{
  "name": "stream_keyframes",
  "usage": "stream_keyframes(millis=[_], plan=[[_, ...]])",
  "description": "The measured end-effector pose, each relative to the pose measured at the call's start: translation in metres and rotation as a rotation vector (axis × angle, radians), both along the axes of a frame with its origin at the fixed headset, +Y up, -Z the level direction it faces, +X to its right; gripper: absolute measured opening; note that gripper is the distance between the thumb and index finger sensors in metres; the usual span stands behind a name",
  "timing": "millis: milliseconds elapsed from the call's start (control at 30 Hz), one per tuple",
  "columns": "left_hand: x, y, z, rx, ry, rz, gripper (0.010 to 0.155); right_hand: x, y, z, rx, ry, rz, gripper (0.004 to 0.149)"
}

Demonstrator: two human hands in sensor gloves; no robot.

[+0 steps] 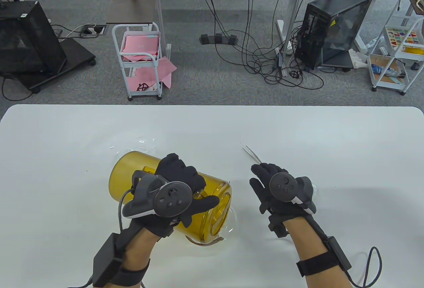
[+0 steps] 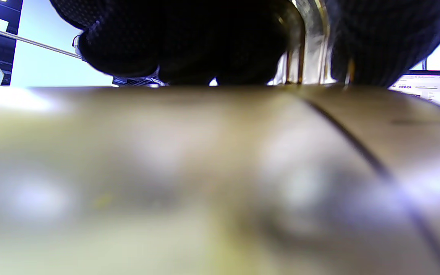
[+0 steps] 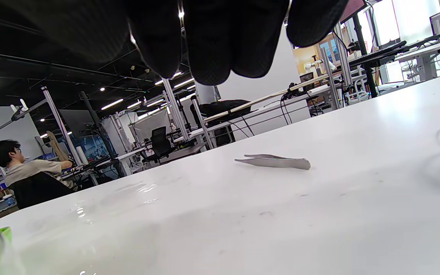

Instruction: Make chrysanthemum tea

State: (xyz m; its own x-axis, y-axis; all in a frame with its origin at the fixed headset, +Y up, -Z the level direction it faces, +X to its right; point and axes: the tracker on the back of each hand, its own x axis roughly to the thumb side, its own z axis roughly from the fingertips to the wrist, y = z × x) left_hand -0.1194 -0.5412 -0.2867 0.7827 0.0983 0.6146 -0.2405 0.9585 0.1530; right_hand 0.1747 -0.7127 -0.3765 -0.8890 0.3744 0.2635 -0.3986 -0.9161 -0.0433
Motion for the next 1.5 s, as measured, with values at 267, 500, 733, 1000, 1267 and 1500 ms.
stream_keyframes(millis=[267, 500, 733, 1000, 1267, 1500], plan=[[0.0, 0.0, 0.0001, 0.0, 0.0, -0.001, 0.052, -0.0004, -0.0001, 0.0003, -0.001, 0.0, 0.002, 0.057], [-0.0003, 0.0001, -0.0002, -0.001, 0.001, 0.0, 0.052, -0.0013, -0.0002, 0.0007, -0.002, 0.001, 0.005, 0.057], [-0.0016, 0.0002, -0.0008, -0.006, 0.001, 0.006, 0.052, -0.0037, 0.0011, 0.0017, 0.005, 0.007, 0.013, 0.056], [-0.0007, 0.0001, -0.0003, -0.002, 0.002, 0.001, 0.052, -0.003, 0.0016, 0.0019, 0.005, 0.003, 0.014, 0.057], [-0.0007, 0.0002, -0.0001, -0.003, 0.003, 0.0, 0.052, -0.0027, 0.0017, 0.0019, 0.003, 0.001, 0.014, 0.057], [-0.0006, 0.0001, 0.0001, -0.003, 0.003, 0.0, 0.052, -0.0027, 0.0017, 0.0019, 0.003, 0.001, 0.014, 0.057]])
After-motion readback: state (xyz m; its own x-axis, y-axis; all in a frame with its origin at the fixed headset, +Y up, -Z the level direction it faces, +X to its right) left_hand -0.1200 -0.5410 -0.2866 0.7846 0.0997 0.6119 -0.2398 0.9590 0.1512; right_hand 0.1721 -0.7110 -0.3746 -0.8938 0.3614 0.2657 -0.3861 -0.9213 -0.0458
